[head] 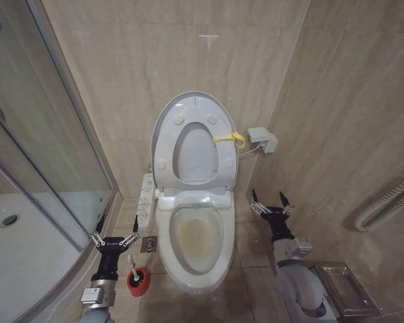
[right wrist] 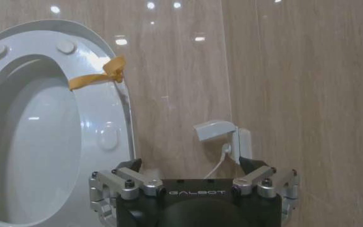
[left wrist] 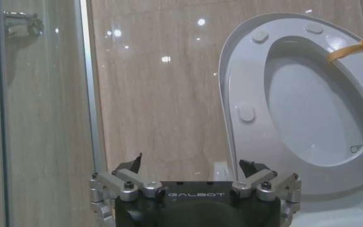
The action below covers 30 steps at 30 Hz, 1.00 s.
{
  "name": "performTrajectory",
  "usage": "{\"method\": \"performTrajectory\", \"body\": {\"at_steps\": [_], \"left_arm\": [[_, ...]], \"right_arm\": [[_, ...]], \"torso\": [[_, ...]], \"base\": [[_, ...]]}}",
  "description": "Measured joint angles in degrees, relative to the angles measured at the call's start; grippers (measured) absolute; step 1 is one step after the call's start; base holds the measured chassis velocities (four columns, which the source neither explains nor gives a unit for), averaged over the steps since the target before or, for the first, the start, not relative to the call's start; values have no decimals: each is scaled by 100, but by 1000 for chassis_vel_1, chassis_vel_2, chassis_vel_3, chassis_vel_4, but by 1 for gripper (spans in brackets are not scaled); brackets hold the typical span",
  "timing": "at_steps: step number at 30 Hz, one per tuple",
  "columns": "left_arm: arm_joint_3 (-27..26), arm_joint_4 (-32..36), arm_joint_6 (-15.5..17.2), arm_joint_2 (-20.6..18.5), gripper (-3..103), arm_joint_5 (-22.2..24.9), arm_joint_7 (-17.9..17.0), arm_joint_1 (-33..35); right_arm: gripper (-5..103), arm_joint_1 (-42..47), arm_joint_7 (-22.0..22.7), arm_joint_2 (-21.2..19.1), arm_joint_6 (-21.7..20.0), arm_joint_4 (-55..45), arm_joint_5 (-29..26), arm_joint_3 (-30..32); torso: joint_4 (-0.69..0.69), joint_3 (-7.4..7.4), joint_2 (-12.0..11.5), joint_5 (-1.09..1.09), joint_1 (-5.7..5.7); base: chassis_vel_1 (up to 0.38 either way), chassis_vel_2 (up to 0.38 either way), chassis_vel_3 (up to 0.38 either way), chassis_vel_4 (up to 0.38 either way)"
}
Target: Open the toilet lid, clean the toilet bowl with a toilet brush, close the toilet lid, and flush.
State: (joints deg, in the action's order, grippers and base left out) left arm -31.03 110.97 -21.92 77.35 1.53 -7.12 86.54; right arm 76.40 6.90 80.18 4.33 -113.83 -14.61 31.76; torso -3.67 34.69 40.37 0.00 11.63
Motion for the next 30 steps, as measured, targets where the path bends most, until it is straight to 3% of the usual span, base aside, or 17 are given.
{"method": "performTrajectory", "body": {"at_steps": [14, 27, 30], "left_arm": [[1, 0, 3, 0, 100, 0, -1, 1], [2, 0, 7, 1, 100, 1, -2, 1], [4, 0, 8, 1, 100, 1, -2, 1]], "right_arm": [[100, 71, -5, 5, 10, -8, -1, 35], [100, 2146, -256, 187, 517, -460, -187, 1288], [100, 2635, -545, 225, 873, -460, -220, 1419]], "torso": [[2, 0, 0, 0, 0], [-1, -1, 0, 1, 0], [-6, -1, 1, -9, -1]], "base": [[0, 0, 0, 0], [0, 0, 0, 0], [0, 0, 0, 0]]}}
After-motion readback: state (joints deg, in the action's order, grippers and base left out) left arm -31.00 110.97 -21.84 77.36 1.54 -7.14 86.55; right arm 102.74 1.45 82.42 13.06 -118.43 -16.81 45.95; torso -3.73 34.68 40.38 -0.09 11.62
